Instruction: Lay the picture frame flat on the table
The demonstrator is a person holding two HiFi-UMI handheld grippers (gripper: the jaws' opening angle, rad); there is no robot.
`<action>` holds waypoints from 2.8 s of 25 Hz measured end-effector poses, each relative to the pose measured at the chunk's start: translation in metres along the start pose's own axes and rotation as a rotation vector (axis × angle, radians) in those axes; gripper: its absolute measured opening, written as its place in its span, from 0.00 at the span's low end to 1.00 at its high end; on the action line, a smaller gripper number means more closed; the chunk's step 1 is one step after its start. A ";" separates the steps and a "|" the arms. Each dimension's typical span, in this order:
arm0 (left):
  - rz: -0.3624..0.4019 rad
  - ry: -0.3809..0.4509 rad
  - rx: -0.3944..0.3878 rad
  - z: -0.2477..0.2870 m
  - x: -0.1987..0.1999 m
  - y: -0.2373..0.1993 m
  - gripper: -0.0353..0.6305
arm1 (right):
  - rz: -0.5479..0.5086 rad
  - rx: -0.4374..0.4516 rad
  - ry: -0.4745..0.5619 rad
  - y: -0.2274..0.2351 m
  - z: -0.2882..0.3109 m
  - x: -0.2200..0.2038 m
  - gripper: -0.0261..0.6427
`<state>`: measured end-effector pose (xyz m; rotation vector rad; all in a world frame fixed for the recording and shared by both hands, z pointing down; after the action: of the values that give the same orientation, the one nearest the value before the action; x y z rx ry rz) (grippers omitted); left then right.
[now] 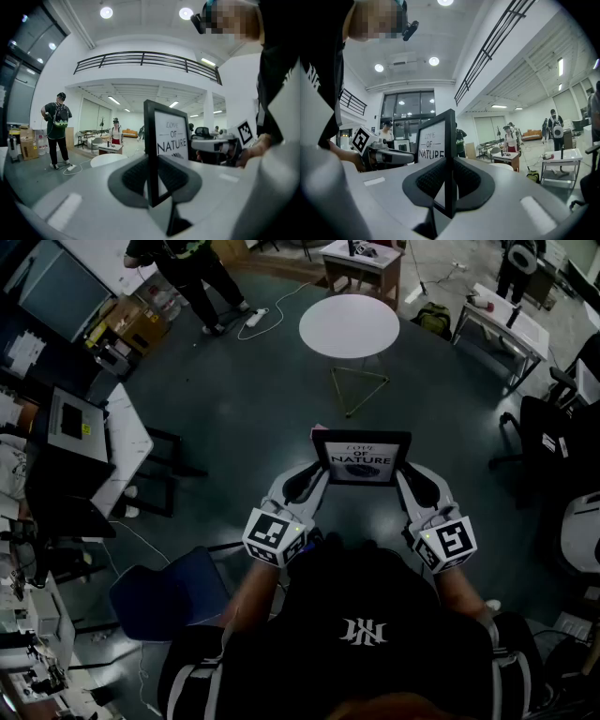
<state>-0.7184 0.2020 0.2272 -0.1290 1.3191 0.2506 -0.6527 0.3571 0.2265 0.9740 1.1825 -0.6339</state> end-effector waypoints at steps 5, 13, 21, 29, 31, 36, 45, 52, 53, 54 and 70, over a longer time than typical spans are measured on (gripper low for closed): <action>0.034 0.032 0.020 0.014 0.007 0.002 0.14 | -0.023 0.013 0.023 0.013 0.000 0.005 0.11; 0.075 0.039 0.012 0.025 0.008 0.025 0.14 | -0.038 0.000 0.048 0.030 -0.020 -0.002 0.11; 0.081 0.026 -0.023 0.026 -0.002 0.036 0.14 | -0.023 -0.028 0.044 0.033 -0.032 -0.013 0.11; 0.061 0.026 -0.042 0.042 -0.009 0.040 0.14 | -0.010 -0.037 0.030 0.047 -0.035 -0.018 0.11; 0.048 0.027 -0.044 0.048 -0.011 0.034 0.14 | -0.009 -0.037 0.024 0.050 -0.029 -0.019 0.11; 0.020 0.018 -0.043 0.064 -0.013 0.017 0.14 | -0.022 -0.036 0.010 0.060 -0.009 -0.014 0.11; -0.007 0.023 -0.046 0.114 -0.011 -0.021 0.14 | -0.022 -0.040 -0.025 0.097 0.039 -0.006 0.10; -0.017 0.007 -0.088 0.167 0.001 -0.060 0.14 | -0.013 -0.080 -0.027 0.136 0.089 0.015 0.11; -0.019 0.004 -0.093 0.175 0.002 -0.068 0.14 | -0.010 -0.084 -0.026 0.140 0.097 0.018 0.10; -0.020 0.002 -0.099 0.182 0.003 -0.075 0.14 | -0.007 -0.087 -0.025 0.145 0.106 0.021 0.10; -0.063 0.022 -0.162 0.279 0.006 -0.158 0.14 | -0.036 -0.145 -0.074 0.203 0.199 0.041 0.10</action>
<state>-0.4144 0.1157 0.2824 -0.3106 1.3131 0.3037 -0.3783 0.2790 0.2607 0.8022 1.1658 -0.5998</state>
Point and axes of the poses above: the fingertips, and each gripper's own axes: z forward along the fingers, y to its right, x out of its top, the point moved 2 cm from there along -z, backward along the fingers, and after that the axes turned 7 degrees about z, right-handed, at the moved point
